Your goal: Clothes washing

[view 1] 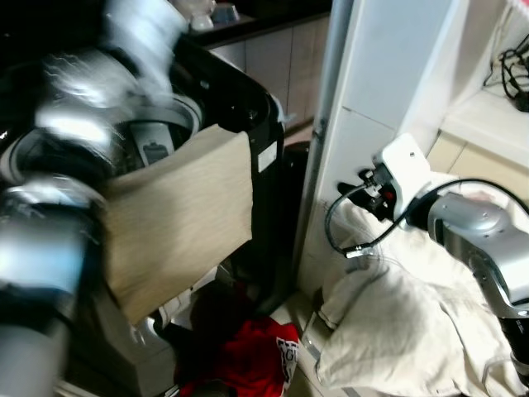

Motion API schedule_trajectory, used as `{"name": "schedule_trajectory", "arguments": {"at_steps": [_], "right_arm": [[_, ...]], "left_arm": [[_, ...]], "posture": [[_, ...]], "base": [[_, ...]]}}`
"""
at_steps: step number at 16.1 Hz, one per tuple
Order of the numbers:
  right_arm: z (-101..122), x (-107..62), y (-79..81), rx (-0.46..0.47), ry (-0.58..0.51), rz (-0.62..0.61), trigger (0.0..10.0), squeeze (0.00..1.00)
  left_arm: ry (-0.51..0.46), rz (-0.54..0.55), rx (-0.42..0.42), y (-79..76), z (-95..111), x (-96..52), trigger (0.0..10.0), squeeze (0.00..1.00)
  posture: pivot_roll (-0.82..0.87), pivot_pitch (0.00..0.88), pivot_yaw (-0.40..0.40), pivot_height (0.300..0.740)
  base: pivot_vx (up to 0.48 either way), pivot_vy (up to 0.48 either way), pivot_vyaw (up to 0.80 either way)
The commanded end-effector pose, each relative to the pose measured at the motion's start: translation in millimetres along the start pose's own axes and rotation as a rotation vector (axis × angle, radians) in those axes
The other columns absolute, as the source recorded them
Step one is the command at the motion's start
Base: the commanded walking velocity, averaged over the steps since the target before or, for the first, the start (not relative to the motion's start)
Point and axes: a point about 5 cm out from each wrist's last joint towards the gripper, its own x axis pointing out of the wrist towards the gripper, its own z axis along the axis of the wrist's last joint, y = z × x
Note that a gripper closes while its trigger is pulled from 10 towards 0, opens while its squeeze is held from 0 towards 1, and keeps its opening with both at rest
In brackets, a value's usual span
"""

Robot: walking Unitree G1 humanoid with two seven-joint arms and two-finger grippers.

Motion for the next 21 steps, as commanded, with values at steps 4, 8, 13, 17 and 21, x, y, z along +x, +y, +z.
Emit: {"name": "schedule_trajectory", "arguments": {"at_steps": [4, 8, 13, 17, 21], "right_arm": [[-37, -3.4, -7.2, -0.015, 0.192, 0.059, 10.0, 1.0], [-71, -5.1, -8.5, 0.002, 0.35, 0.132, 10.0, 1.0], [-98, 6.2, -7.3, -0.039, 0.472, 0.154, 10.0, 0.0], [-108, 11.2, -6.6, -0.033, 0.497, 0.175, 3.5, 0.0], [-112, 10.4, -6.7, -0.033, 0.507, 0.208, 0.0, 0.0]], "left_arm": [[-0.054, -0.323, -0.12, -87.9, -18, 18.4, 10.0, 0.0], [0.017, -0.502, -0.188, -139.1, -38, -1.0, 10.0, 0.0], [0.09, -0.511, -0.227, -166.8, -49, -20.8, 10.0, 0.0], [0.124, -0.527, -0.256, -177.8, -50, -28.0, 10.0, 0.0], [0.133, -0.522, -0.258, -179.9, -49, -29.0, 10.0, 0.0]], "posture": [[-0.13, 0.0, 0.056, 0.74], [-0.13, 0.0, 0.052, 0.74], [-0.12, 0.0, 0.048, 0.74], [-0.12, 0.0, 0.048, 0.74], [-0.12, 0.0, 0.048, 0.74]], "base": [[0.0, 0.0, 0.0], [0.0, 0.0, 0.0], [0.0, 0.0, 0.0], [0.0, 0.0, 0.0], [0.0, 0.0, 0.0]]}}
